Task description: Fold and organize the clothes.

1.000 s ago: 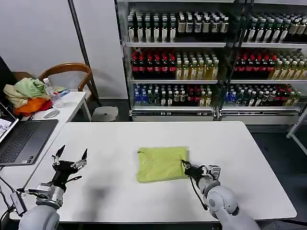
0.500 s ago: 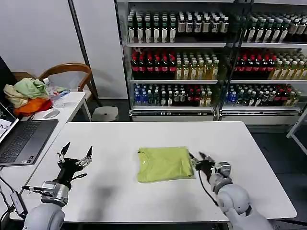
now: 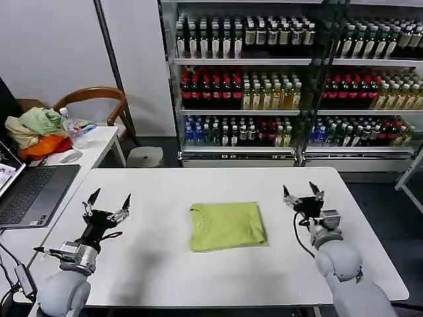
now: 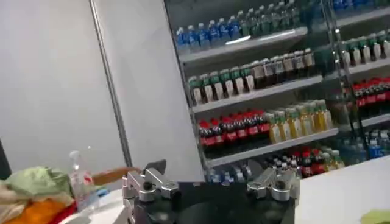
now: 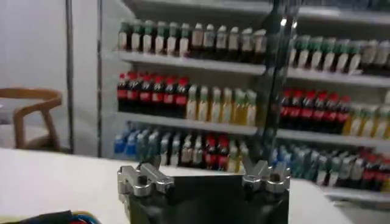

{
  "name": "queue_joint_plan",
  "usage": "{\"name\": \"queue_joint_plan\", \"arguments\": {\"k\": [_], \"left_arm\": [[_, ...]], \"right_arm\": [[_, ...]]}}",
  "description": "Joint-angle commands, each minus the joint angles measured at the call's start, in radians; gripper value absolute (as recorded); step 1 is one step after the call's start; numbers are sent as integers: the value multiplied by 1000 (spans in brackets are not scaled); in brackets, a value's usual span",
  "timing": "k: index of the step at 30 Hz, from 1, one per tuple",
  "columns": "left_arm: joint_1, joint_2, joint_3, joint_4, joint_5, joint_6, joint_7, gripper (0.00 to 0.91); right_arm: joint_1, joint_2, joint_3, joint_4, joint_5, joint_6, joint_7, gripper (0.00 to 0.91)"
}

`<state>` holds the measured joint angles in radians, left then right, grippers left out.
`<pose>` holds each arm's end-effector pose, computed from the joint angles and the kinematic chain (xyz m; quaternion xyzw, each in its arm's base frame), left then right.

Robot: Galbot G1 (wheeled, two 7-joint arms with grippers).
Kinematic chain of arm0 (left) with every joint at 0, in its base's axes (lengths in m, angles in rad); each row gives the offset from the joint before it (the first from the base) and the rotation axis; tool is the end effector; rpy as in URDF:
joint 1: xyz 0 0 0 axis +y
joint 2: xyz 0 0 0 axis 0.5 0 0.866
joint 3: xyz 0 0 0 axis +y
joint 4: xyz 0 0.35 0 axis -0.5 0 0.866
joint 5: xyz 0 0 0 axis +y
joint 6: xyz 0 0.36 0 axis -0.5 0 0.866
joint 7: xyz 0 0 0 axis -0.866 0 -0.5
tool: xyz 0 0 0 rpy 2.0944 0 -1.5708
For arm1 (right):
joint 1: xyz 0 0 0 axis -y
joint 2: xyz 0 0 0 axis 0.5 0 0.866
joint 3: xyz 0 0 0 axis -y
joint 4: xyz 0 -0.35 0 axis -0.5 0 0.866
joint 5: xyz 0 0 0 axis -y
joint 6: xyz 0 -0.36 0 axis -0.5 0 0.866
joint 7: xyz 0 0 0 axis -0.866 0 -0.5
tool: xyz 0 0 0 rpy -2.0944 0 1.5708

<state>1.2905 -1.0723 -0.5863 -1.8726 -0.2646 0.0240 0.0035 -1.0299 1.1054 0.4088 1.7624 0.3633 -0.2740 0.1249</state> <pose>0.2840 0.1351 -0.2798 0.0419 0.9922 0.1163 0.0187 0.3557 -0.0901 -0.2636 0.0211 -0.9961 0.0617 0.0594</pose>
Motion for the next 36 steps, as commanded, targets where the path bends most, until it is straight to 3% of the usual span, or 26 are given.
{"name": "queue_joint_plan", "arguments": {"k": [1, 13, 20, 36], "left_arm": [[-56, -5, 18, 31, 16, -8, 28, 907], [-87, 2, 18, 53, 15, -41, 32, 907], [-97, 4, 18, 90, 13, -83, 56, 907], [-90, 13, 11, 82, 37, -89, 45, 907]], "right_arm": [[39, -5, 47, -47, -64, 85, -8, 907], [29, -5, 62, -58, -76, 87, -23, 907], [28, 2, 58, -77, -112, 136, -52, 907], [31, 5, 65, -85, -139, 173, -50, 907]]}}
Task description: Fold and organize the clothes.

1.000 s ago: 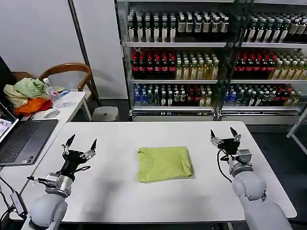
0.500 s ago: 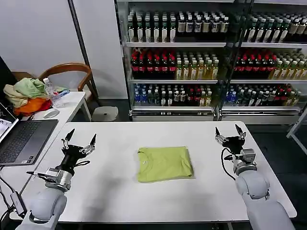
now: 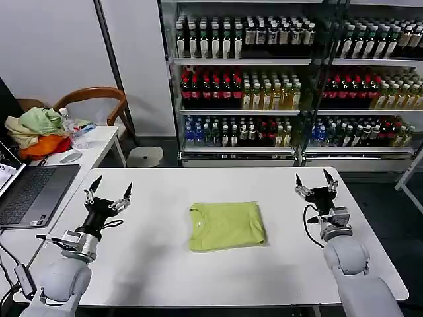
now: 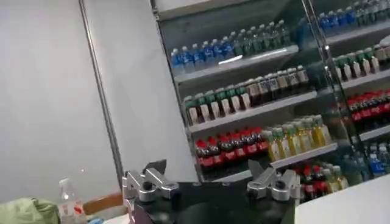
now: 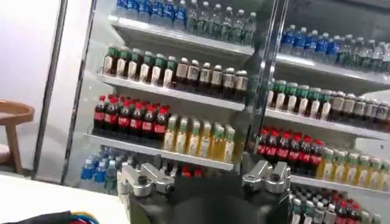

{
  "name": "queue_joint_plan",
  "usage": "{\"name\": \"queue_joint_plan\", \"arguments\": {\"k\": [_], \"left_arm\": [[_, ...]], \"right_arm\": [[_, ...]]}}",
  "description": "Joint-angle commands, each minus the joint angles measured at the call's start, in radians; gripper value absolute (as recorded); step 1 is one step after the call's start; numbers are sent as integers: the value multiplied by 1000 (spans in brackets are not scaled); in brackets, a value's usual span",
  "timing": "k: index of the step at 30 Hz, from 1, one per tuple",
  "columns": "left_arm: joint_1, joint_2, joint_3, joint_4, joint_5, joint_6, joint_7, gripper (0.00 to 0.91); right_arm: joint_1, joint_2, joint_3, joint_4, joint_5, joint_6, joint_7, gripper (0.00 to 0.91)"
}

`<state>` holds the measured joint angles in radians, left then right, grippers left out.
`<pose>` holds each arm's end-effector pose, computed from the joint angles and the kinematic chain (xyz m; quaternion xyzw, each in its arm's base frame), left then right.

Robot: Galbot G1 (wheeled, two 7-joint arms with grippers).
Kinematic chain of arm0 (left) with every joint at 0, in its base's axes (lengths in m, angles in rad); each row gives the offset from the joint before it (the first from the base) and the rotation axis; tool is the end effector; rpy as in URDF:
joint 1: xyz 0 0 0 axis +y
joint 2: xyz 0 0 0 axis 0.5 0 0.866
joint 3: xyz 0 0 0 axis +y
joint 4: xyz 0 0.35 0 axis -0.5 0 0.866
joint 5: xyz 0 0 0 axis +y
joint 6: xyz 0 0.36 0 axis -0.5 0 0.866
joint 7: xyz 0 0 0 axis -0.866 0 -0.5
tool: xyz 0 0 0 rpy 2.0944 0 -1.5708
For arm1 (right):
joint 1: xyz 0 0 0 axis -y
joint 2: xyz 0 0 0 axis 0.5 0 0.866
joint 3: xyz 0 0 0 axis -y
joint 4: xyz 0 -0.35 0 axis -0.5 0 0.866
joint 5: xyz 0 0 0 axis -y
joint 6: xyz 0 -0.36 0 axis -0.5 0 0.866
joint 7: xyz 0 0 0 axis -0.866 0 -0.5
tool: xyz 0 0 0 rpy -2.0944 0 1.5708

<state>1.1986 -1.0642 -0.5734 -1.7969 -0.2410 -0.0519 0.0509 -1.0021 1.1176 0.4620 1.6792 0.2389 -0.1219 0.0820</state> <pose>0.3122 0.1459 -0.2772 0.0568 0.9875 0.1334 0.0616 0.3699 -0.1164 -0.2729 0.0024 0.9941 -0.1085 0.0068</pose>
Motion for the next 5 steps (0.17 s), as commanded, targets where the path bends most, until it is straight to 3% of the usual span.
{"name": "queue_joint_plan", "arguments": {"k": [1, 5], "left_arm": [[2, 5, -2, 6, 17, -14, -5, 907], [-3, 4, -8, 30, 29, -57, 13, 907]], "right_arm": [[2, -11, 12, 3, -15, 21, -7, 907], [-7, -14, 17, 8, -41, 32, -22, 907]]}}
